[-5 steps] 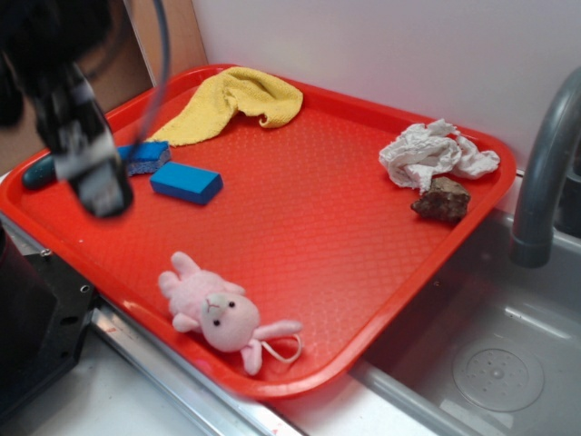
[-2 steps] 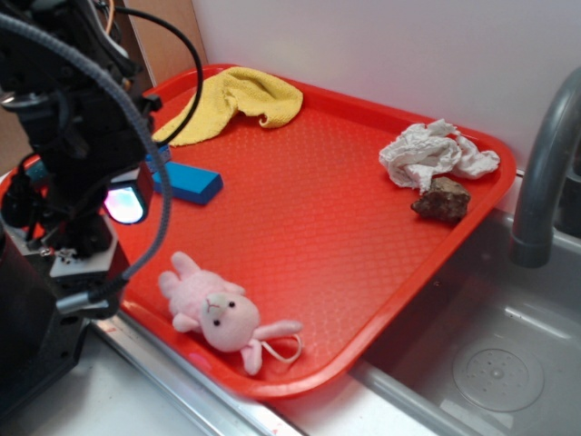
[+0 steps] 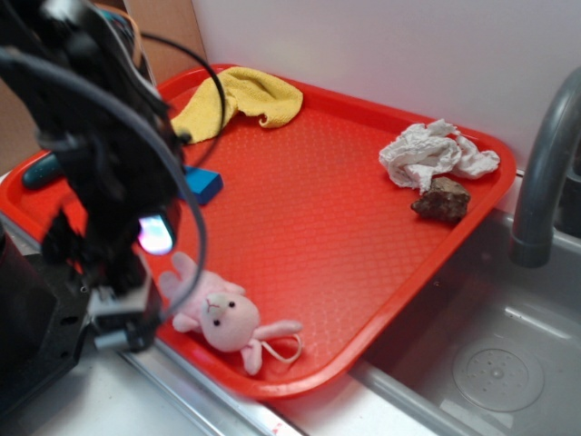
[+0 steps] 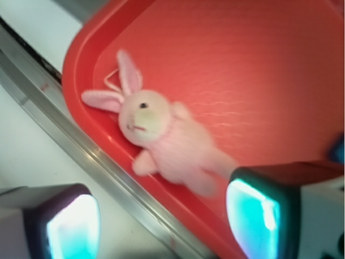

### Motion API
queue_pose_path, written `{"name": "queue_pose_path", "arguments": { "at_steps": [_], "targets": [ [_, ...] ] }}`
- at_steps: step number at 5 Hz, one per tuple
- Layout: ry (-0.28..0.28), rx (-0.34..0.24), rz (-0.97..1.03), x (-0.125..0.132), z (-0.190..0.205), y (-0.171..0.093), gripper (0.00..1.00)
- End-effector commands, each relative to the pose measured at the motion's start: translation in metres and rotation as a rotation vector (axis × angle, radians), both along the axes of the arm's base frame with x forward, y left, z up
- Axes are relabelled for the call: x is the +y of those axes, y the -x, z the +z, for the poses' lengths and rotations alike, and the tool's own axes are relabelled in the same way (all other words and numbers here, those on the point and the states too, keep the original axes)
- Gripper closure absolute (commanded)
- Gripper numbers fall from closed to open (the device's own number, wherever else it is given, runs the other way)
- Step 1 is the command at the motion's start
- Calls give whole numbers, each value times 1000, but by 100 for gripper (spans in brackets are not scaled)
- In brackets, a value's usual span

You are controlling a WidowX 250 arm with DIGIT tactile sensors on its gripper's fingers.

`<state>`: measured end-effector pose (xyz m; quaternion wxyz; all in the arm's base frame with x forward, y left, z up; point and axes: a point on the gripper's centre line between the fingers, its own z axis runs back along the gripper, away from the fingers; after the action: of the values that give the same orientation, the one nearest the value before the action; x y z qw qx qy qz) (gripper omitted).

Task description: Grab the pink bunny.

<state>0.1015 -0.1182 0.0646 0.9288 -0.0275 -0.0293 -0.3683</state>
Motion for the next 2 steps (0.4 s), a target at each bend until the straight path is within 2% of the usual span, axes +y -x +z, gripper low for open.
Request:
{"name": "queue_pose_path", "arguments": {
  "at_steps": [1, 2],
  "targets": [
    [27, 22, 129, -1, -15, 0, 0],
    [18, 72, 202, 6, -23, -5, 0]
  ]
}}
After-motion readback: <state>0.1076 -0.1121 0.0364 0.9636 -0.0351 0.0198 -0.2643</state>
